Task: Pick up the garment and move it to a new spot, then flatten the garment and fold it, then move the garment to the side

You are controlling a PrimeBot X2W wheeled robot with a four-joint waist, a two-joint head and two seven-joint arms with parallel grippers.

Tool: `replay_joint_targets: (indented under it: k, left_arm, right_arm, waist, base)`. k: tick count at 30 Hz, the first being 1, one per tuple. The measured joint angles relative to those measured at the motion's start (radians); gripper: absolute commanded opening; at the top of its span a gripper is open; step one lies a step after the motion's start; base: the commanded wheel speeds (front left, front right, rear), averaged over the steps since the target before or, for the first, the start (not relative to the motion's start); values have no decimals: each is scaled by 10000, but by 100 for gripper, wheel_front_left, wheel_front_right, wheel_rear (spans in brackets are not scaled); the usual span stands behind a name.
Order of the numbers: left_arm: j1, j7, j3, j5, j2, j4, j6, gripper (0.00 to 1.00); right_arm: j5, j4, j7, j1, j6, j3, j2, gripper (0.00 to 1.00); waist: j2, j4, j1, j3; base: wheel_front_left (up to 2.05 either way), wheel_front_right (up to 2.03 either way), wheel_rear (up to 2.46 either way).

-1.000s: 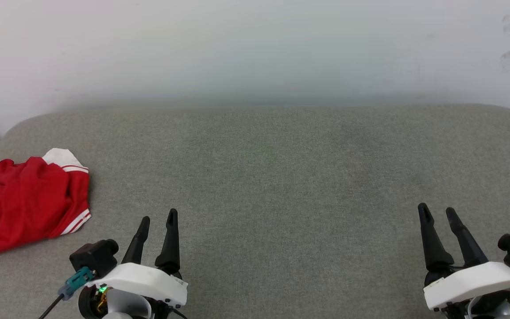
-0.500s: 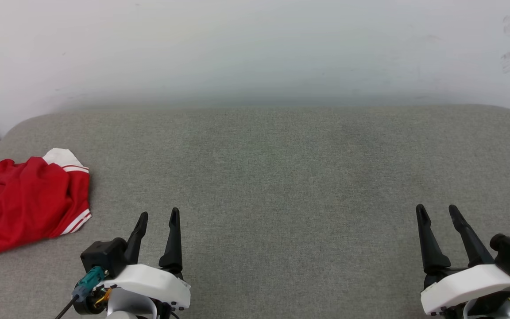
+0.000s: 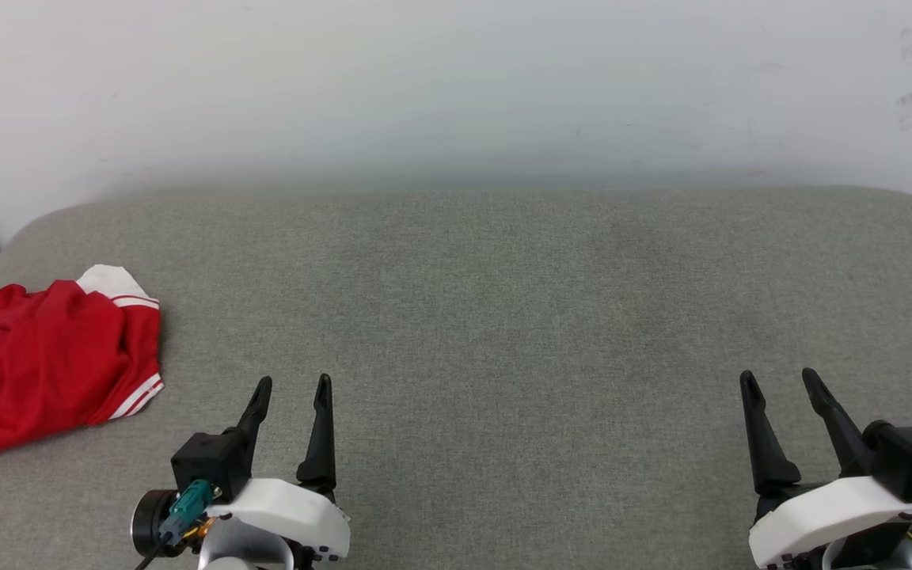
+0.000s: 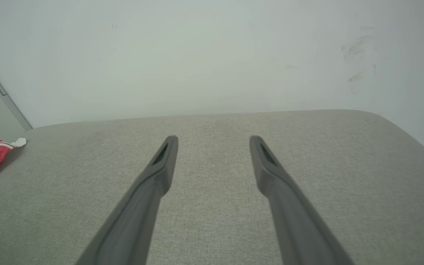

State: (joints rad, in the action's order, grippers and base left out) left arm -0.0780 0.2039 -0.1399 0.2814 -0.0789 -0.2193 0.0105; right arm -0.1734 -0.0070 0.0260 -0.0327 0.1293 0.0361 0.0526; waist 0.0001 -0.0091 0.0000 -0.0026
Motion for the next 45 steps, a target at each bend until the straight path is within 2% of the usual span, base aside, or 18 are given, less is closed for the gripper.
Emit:
replay_joint_targets:
  k: [19,25,32,45]
  left_arm:
    - [-47,370,-23,-978,48,-155,-59,100]
    - [-120,472,-25,-1223,94,-217,-58,100]
    - [-280,579,153,-1377,136,-282,-73,100]
    - [-251,591,706,-1285,130,-198,-213,100]
  right_arm:
    - [882,50,261,-37,13,52,-2,100]
    - [1195,17,355,-81,15,35,-2,100]
    - [1509,-161,368,-128,15,-115,-2,100]
    - [1463,-153,391,127,15,-598,-8,100]
  waist:
    - [0,17,0,-4]
    - [0,244,0,23]
    - [0,1034,0,94]
    - [0,3245,0,236]
  base:
    - [0,0,0]
    - [0,0,0]
    - [0,0,0]
    - [0,0,0]
